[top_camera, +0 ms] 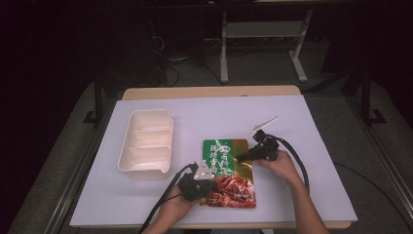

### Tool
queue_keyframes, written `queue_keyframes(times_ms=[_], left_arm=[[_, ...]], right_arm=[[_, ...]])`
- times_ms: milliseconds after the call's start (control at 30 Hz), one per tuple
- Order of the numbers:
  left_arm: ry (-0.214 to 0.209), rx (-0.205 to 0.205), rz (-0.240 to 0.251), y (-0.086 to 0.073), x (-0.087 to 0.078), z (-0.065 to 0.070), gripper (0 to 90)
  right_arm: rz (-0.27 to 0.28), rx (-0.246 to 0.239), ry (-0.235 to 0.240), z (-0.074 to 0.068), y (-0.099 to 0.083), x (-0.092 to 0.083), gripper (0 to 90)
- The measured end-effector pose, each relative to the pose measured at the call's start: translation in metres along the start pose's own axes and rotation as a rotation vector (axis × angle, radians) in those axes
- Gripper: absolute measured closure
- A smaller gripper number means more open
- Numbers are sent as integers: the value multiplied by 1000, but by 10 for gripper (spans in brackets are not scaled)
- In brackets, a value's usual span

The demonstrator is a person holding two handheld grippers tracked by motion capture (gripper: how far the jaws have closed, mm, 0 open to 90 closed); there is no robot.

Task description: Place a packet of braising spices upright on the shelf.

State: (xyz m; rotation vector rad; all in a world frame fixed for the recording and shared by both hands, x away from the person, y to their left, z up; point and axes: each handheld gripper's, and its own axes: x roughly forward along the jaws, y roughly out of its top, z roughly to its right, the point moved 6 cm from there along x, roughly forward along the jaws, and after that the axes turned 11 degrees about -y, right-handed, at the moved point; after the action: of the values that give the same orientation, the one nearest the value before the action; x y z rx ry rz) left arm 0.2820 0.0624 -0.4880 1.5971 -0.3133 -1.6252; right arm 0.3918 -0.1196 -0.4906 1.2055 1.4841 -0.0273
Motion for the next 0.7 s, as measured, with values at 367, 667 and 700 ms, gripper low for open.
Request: queue_keyframes(times_ms=[367,667,700], left_arm=[[6,-3,16,1,1,0,897],[1,-18,41,-1,1,0,879],[4,-18,42,-1,2,0,877]], right_arm=[[16,75,3,1,-4,6,822],[-5,131,108,-1,-8,7,783],[-20,148,118,-2,-8,7,776]])
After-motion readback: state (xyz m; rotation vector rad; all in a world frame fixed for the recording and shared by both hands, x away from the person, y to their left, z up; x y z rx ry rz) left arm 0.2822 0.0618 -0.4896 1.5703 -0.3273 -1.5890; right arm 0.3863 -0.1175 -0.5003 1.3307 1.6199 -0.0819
